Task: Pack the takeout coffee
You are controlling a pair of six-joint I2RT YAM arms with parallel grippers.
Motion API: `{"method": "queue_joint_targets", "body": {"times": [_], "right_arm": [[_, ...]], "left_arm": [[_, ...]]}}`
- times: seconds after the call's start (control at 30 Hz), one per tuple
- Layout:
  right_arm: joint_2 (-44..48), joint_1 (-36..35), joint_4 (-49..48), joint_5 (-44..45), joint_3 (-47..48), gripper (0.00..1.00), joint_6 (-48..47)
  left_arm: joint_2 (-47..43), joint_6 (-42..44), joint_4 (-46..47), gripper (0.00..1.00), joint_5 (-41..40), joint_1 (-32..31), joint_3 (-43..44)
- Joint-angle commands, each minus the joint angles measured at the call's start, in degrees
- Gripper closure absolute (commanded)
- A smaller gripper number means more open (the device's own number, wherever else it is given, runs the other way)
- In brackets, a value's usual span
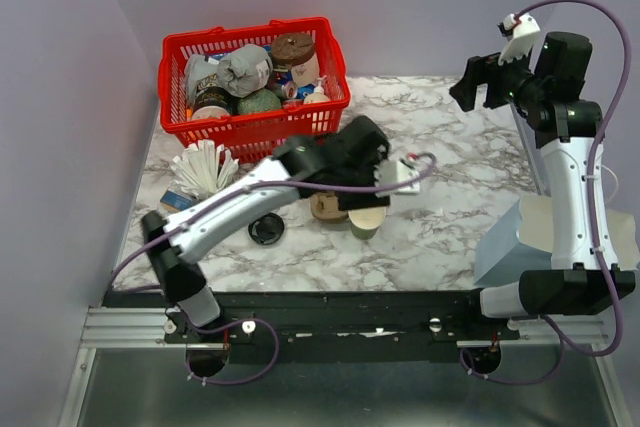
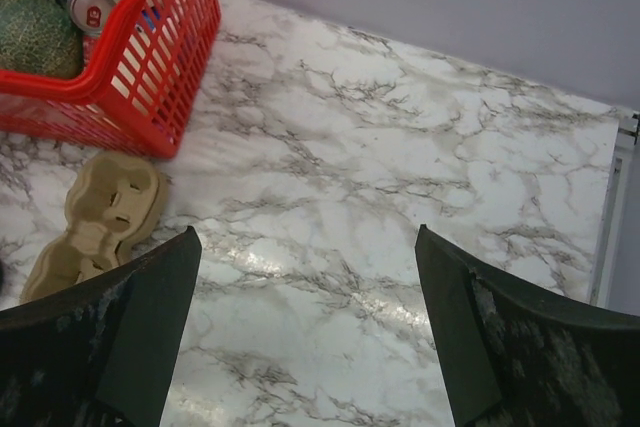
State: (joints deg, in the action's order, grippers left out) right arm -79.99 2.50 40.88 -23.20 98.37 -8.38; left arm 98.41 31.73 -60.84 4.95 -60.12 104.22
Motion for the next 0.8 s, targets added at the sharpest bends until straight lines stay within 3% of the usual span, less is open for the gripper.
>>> {"method": "queue_joint_targets", "body": {"times": [0.0, 0.03, 0.17, 0.3, 0.5, 0.67, 0.77], "right_arm": [[-1.1, -6.2, 0.3, -1.2, 0.8, 0.02, -10.2], [-1.2, -7.2, 0.0, -1.6, 0.4, 0.02, -11.9], [-3.0, -12.9, 0.6, -3.6, 1.2, 0.02, -17.2], [-4.0, -17.5, 0.7, -3.4, 0.8, 0.02, -16.9], [-2.5, -19.4, -0.6, -1.4, -2.6, 0.02, -16.3], [-1.4, -19.4, -0.8, 0.8, -4.1, 0.02, -16.3], [-0.3, -19.4, -1.3, 1.1, -5.6, 0.02, -16.2]], "left_arm": [[-13.3, -4.0, 2.7, 0.34, -0.3, 10.9, -9.8], [-15.8, -4.3, 2.1, 0.35, 0.4, 15.3, -12.2], [-20.5, -1.3, 2.5, 0.36, -0.2, 21.2, -25.3], [-21.9, -1.0, 7.0, 0.41, -4.5, 21.4, -37.2], [-19.7, -9.9, 12.3, 0.53, -7.9, 21.4, -44.4], [-18.2, -8.7, 13.5, 0.65, -5.1, 21.4, -47.6], [-18.4, -6.9, 14.1, 0.67, -2.3, 21.4, -49.5]]}}
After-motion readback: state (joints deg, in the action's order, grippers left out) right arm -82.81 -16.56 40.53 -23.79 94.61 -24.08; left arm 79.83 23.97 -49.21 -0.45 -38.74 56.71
